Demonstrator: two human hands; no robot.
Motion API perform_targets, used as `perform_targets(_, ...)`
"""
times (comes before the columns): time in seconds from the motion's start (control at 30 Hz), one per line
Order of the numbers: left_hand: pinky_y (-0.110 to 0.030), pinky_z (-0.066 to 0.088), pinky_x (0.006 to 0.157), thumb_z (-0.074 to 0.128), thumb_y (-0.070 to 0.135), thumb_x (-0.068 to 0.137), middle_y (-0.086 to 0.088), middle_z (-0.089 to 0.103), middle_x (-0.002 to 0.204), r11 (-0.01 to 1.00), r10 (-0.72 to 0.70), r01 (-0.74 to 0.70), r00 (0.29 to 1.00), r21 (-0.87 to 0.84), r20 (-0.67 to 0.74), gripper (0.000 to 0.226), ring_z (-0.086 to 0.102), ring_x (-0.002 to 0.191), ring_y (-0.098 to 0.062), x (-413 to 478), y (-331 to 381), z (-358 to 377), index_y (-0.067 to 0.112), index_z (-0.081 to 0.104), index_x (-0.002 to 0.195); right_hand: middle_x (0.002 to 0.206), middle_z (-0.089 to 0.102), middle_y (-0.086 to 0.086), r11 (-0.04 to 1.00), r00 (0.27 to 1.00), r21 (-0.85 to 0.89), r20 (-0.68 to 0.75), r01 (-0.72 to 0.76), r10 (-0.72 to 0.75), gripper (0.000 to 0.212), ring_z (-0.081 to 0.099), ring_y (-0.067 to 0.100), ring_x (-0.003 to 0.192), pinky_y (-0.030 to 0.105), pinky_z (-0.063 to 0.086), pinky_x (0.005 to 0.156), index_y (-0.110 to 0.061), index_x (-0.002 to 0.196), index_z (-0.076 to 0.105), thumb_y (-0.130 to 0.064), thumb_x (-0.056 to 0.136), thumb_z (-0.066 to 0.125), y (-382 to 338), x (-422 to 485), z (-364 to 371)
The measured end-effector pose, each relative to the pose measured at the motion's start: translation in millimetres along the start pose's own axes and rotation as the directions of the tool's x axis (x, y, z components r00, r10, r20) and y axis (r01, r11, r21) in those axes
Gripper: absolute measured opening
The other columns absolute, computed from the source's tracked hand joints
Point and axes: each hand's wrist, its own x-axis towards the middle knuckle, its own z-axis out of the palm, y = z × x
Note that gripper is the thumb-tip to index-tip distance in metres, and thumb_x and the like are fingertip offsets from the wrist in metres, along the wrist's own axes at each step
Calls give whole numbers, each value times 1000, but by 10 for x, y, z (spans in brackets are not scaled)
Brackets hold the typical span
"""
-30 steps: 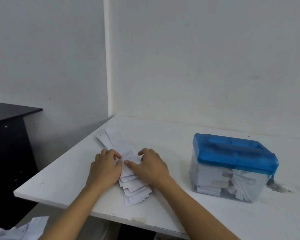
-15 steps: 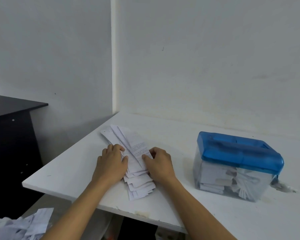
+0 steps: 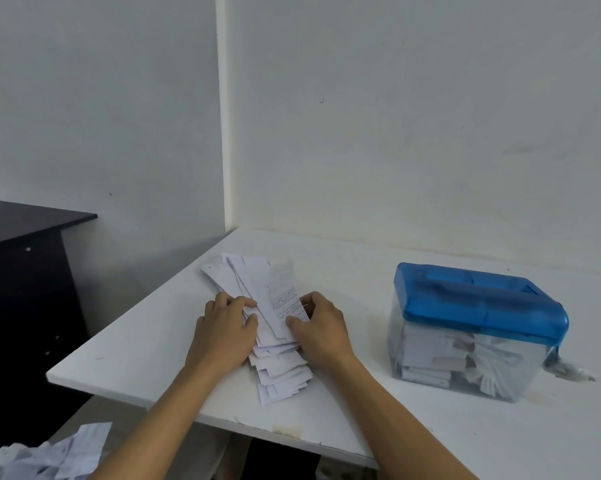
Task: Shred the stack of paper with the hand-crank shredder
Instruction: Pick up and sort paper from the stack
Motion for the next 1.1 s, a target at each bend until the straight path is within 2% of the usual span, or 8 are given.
perform_targets(0.33,-27,34,89,46,32,104,8,39,117,999,28,-28,1000,41,15,32,43,114,-14,-14,20,-10,37,58,133,96,67,-20,998,998,30,1,58,-59,23,68,10,89,43,60,79,-39,106,62,-30,84,64,-57,-49,-37)
perform_targets(0.53,-27,34,88,46,32,104,8,40,119,998,17,-19,999,53,28,32,43,116,-15,-19,16,-11,37,58,134,104,67,-8,986,991,106,12,132,-134,33,63,5,89,10,47,61,-22,118,65,-9,88,63,-101,-97,-99)
perform_targets(0.7,-26,35,88,46,32,104,8,38,118,998,23,-25,999,59,33,33,42,115,-15,-24,23,-23,34,59,135,101,69,-5,953,996,290,-18,86,-84,35,68,9,89,18,54,67,-24,119,67,-7,89,62,-124,-83,-137)
perform_targets(0.8,-29,33,87,49,36,105,10,41,113,995,95,-91,990,48,-102,30,39,105,-11,-60,72,-69,25,71,122,106,74,-7,904,997,422,4,66,-74,36,70,8,95,16,55,73,-20,122,69,-4,91,63,-139,-61,-199)
perform_targets(0.87,-32,39,83,47,48,102,9,55,104,986,97,-121,976,-113,-196,43,49,96,-13,-86,180,-128,17,75,96,109,76,-5,855,992,516,67,55,-104,35,71,9,100,19,56,77,-17,122,70,-1,92,62,-174,-63,-251)
perform_targets(0.93,-28,44,70,49,56,96,2,64,82,900,-53,-14,988,-436,-142,54,58,79,-17,-86,336,-229,10,68,76,112,76,-2,819,985,571,109,47,-133,34,70,15,106,24,56,83,-15,123,69,-1,93,61,-218,-39,-278)
perform_targets(1.0,-28,40,62,62,51,94,-10,60,67,799,-126,68,990,-598,-56,53,53,67,-18,-69,464,-325,3,71,73,114,75,2,806,977,588,123,67,-172,35,69,22,110,35,57,92,-16,124,68,-5,92,60,-264,-29,-301)
perform_targets(1.1,-30,43,66,71,46,91,-25,67,81,763,-48,34,999,-646,-4,36,55,68,-18,-56,644,-428,14,78,75,111,75,6,786,973,611,118,87,-200,34,69,26,106,40,56,92,-16,118,70,-6,92,52,-417,-70,-400)
